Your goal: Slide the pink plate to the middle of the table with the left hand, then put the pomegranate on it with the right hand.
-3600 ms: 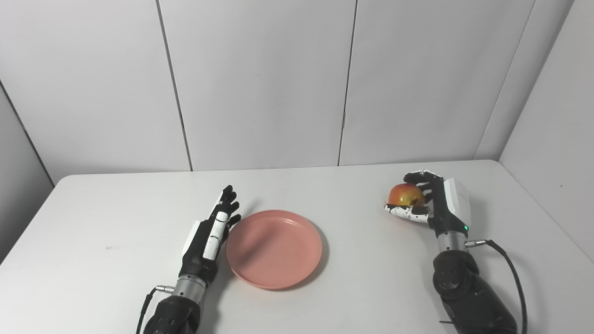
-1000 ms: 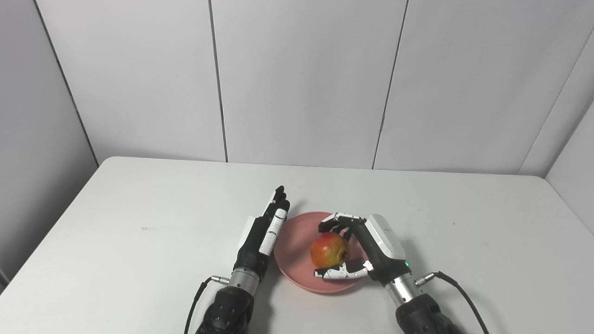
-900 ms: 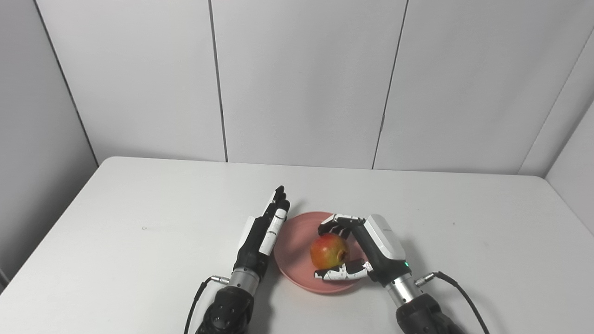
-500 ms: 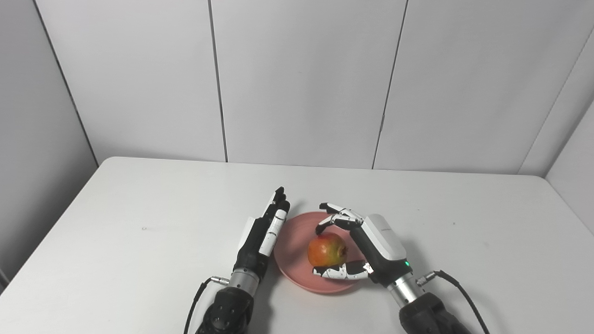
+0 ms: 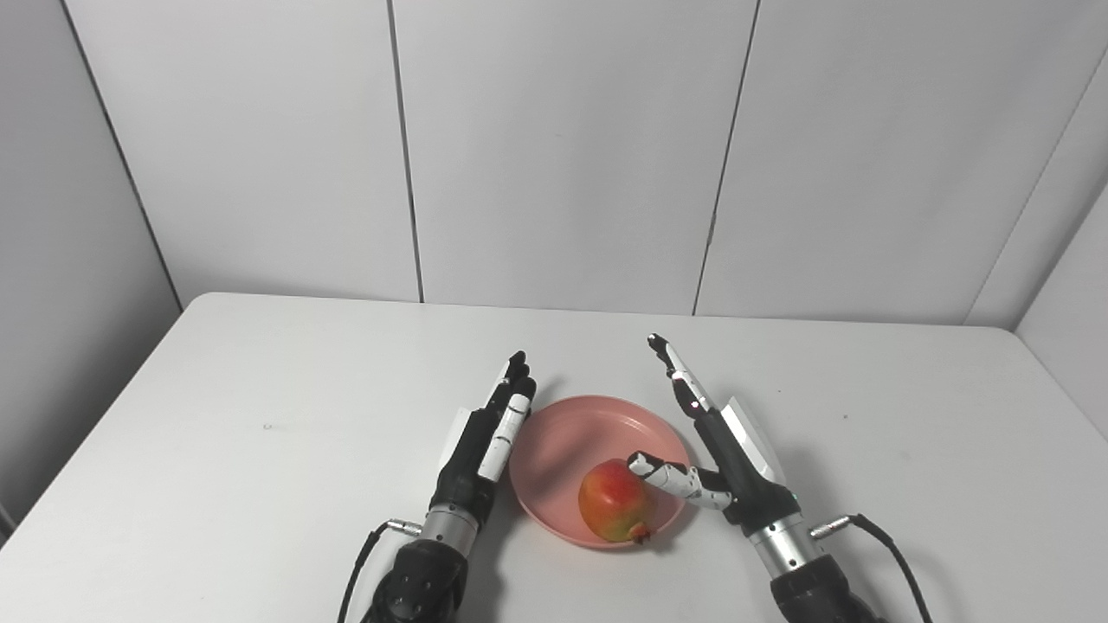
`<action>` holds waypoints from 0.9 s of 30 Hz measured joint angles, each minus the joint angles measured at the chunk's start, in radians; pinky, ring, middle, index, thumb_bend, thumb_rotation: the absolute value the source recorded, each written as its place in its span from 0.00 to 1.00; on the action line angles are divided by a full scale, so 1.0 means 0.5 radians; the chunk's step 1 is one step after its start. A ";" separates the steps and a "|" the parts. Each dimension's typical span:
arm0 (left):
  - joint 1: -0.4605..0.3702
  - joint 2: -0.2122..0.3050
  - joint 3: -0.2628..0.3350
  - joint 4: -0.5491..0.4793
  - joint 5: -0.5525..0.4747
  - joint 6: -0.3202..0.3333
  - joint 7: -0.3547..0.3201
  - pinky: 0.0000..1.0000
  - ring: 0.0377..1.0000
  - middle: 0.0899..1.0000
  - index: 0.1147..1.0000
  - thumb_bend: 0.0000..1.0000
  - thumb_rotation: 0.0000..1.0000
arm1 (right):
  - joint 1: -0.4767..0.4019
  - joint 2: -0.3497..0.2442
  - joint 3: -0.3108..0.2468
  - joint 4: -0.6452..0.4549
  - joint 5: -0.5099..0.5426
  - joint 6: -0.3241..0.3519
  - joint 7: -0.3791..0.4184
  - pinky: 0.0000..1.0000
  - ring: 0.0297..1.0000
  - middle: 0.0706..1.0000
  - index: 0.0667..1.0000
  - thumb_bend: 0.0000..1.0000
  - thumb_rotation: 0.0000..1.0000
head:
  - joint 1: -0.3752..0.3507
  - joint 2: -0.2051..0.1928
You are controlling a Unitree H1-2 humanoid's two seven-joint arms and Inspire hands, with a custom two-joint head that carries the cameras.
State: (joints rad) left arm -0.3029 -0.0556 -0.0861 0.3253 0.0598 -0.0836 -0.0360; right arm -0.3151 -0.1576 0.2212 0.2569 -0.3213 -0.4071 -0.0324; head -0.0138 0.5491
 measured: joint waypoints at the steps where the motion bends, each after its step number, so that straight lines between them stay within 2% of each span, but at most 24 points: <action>1: 0.000 0.008 0.004 0.000 -0.004 0.000 -0.001 0.93 0.97 1.00 0.99 0.57 1.00 | 0.001 0.013 -0.018 0.000 0.035 0.003 0.006 0.98 1.00 1.00 1.00 0.62 0.91 | 0.000 0.000; 5: -0.001 0.033 0.023 -0.002 -0.039 0.000 -0.012 0.93 0.98 1.00 1.00 0.56 1.00 | 0.013 0.097 -0.101 0.002 0.057 0.041 -0.037 0.97 0.98 0.99 0.98 0.56 0.95 | -0.012 0.009; 9: -0.001 0.072 0.046 -0.010 -0.074 0.013 -0.038 0.96 0.99 1.00 1.00 0.58 1.00 | 0.027 0.157 -0.154 0.003 0.023 0.114 -0.077 0.98 0.99 0.99 0.97 0.61 1.00 | -0.040 0.028; 16: 0.006 0.149 0.104 -0.030 -0.145 0.042 -0.096 0.99 1.00 1.00 1.00 0.56 1.00 | 0.025 0.216 -0.223 0.057 0.086 0.176 -0.084 0.98 0.98 0.99 0.97 0.59 0.95 | -0.098 0.064; 27: 0.012 0.174 0.195 -0.042 -0.292 0.069 -0.180 0.99 1.00 1.00 1.00 0.60 1.00 | -0.006 0.296 -0.301 0.127 0.252 0.295 -0.082 0.95 0.97 0.98 0.99 0.56 0.99 | -0.117 0.083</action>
State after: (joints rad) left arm -0.2971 0.0314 0.0116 0.3042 -0.0860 -0.0489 -0.1258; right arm -0.3182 -0.0097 0.0708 0.3206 -0.1951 -0.2598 -0.0736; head -0.0721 0.5906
